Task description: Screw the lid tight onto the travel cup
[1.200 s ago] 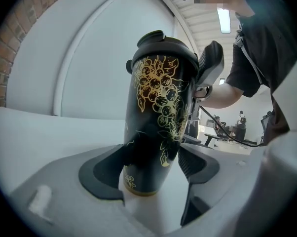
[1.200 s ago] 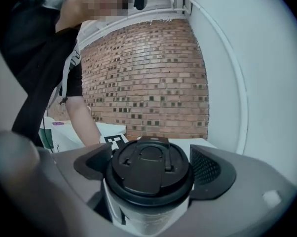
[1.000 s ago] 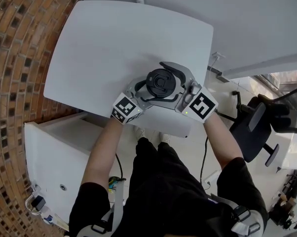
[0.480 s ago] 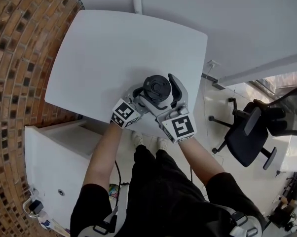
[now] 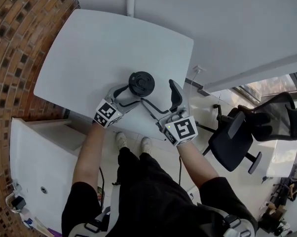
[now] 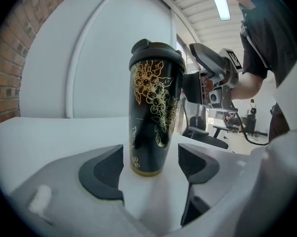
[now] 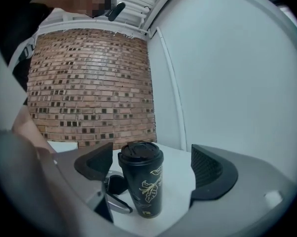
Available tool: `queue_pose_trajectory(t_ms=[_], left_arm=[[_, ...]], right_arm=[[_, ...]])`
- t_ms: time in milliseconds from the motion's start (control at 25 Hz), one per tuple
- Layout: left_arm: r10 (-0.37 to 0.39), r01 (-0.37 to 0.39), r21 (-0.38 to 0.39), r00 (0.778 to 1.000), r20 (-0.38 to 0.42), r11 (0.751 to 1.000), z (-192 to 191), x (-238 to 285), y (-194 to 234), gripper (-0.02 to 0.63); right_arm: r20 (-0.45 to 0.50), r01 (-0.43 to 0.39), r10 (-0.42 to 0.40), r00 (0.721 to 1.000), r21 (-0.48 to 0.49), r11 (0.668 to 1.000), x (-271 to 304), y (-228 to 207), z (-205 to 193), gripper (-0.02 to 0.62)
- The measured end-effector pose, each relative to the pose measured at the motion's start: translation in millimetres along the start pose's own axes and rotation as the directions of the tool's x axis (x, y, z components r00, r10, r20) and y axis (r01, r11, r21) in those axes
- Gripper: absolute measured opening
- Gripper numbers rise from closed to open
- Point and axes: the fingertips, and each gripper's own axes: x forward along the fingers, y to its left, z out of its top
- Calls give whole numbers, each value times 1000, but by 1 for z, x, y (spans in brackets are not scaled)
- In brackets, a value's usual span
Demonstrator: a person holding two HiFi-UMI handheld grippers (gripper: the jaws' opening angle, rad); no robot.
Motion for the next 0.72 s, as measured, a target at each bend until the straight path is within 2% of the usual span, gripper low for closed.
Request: queue_pose_trajectory(t_ms=[160,280,400,560,720], left_arm=[[90,-87,-122,996,17,989,-1,-16,-11,356],[203,-186,-221,978,55,957,5,-38,-19,354],[284,-238,-304,951,119,923,24,-59,-38,353],[338,-266,-314,919,203,912,61,-83,-67,351],[364,-282,-306,896,256,909,92,-105,-90,350]], right_arm=[[12,-48,48,999,-3,999,-25,3,6,479],[30,-83,82,996,32,996,-39,5,9,472],[57,-118,115,992,67,991,-55,16,20,457],[75,-162,157,985,59,985,-76,33,39,391],[144,-205,190,971,92,975,-102,47,65,333]])
